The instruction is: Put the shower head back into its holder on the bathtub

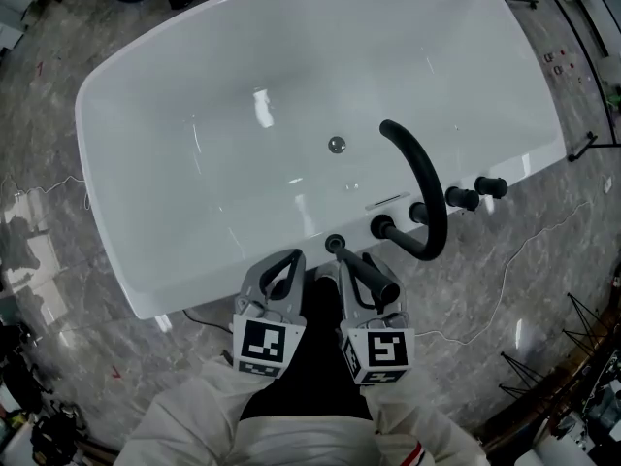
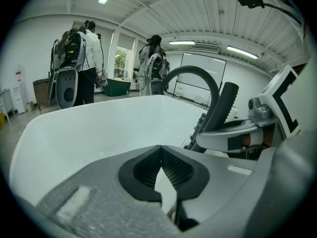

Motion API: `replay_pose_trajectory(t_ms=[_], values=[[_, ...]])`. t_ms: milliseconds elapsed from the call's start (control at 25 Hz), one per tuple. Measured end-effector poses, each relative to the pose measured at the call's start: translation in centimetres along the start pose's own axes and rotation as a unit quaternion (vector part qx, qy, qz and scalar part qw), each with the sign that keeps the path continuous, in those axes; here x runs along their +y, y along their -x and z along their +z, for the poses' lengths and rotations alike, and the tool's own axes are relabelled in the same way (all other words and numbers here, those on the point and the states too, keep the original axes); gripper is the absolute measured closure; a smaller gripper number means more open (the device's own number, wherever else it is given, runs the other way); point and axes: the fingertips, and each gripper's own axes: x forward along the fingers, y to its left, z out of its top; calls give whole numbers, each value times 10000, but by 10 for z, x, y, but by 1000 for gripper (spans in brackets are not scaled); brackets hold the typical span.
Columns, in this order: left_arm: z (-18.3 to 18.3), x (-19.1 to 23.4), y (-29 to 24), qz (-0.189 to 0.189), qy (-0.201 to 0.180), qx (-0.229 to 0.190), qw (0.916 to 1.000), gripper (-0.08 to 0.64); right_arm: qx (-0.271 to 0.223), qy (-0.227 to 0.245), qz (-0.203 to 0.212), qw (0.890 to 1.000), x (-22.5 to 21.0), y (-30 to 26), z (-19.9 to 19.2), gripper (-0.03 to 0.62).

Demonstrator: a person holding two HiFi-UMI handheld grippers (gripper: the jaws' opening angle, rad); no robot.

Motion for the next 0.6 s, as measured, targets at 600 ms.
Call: replay_pose_trajectory(t_ms=[600], values=[[-24, 12, -16, 75, 187, 89, 9998, 558, 102, 66, -17, 9999, 0, -21, -18, 454]])
